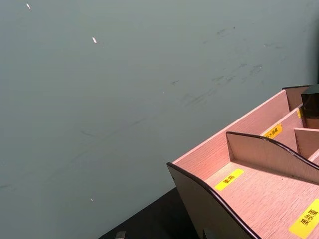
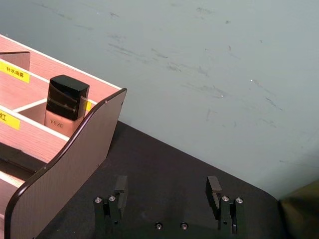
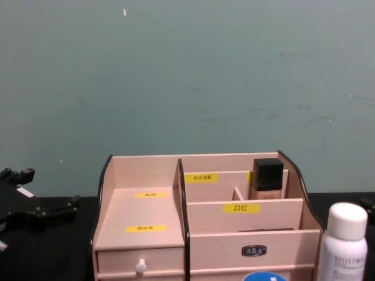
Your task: Pick up the facial cleanser and watermelon frost from the table and place them into the tiered storage box.
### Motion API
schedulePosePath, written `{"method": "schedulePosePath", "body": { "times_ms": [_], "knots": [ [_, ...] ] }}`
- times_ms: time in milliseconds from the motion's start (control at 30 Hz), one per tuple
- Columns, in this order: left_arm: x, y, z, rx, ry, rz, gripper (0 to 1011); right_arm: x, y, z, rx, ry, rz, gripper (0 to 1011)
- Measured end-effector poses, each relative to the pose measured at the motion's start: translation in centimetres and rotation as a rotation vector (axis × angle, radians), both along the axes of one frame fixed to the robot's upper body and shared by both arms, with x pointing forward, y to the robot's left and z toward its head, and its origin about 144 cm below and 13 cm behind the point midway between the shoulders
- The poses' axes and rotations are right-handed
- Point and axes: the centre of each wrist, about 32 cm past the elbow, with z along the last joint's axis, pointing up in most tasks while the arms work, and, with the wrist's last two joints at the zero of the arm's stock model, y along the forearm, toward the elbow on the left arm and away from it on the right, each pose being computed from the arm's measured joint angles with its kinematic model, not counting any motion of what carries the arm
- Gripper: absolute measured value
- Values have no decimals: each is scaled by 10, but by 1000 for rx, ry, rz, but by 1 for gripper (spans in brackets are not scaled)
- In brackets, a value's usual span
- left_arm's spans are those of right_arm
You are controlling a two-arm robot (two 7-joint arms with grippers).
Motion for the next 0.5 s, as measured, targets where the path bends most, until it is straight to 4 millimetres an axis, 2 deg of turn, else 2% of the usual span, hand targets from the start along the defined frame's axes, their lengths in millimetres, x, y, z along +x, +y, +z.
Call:
{"method": "schedulePosePath", "body": {
  "times_ms": [500],
  "knots": [
    [0, 0, 0, 0, 0, 0, 1010, 1, -1, -1, 4, 3, -2, 1002]
  ]
}}
